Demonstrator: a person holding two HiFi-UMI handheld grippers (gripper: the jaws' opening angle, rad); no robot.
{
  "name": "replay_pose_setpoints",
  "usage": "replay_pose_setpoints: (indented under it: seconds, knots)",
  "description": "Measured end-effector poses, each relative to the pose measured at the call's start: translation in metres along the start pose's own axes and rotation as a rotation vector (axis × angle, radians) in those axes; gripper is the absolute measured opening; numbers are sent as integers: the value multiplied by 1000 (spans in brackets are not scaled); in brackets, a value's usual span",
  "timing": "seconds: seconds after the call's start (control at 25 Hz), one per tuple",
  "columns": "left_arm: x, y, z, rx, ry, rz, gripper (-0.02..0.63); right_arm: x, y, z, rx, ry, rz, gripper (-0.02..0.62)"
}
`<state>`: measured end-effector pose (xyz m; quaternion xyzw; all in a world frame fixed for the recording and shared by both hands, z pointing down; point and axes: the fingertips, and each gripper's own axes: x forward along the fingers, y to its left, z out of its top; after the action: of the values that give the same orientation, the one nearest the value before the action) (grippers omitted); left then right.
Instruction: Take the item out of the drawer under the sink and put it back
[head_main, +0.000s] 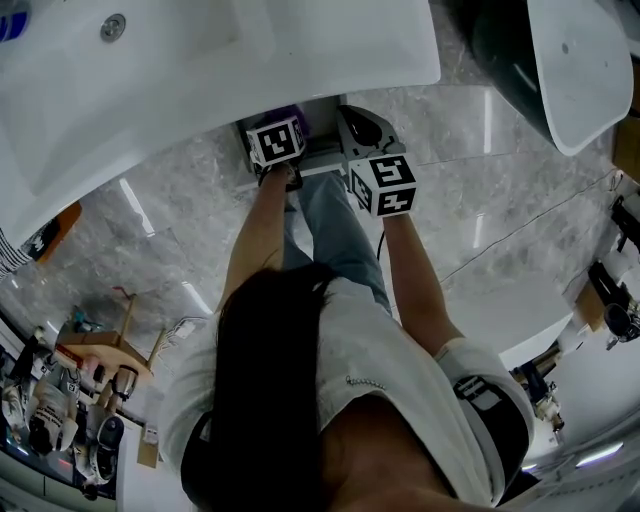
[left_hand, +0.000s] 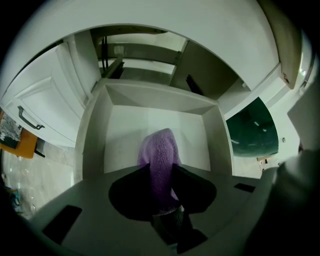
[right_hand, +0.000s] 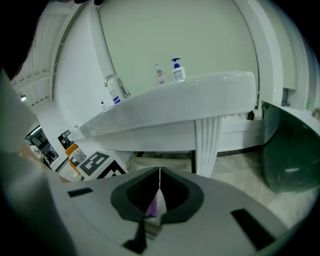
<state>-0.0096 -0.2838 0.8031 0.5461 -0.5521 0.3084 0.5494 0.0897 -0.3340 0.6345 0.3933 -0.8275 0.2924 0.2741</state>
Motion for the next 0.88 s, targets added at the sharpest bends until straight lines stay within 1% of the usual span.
replay_pose_setpoints:
  seconds: [0.2, 0.36, 0.52, 0.6, 0.76, 0.88]
  knots:
    - [-7, 0, 4, 9, -25, -11, 97, 5, 6, -4, -4, 35, -9, 15]
    - [-18, -1, 15, 35, -72, -21, 95, 11, 4, -14, 20, 105, -59, 15]
    - [-29, -1, 16, 15, -89, -22, 95, 10, 6, -13, 45, 107, -69, 15]
    - [-39, -3, 17, 24, -105, -17, 94, 10, 7, -13, 54, 119, -81, 15]
    - [-58, -11, 13, 18, -126, -38, 94, 8, 4, -21, 131, 173, -133, 15]
    - [-78, -20, 17, 53, -175, -61, 94, 5, 9, -22, 168, 192, -139, 15]
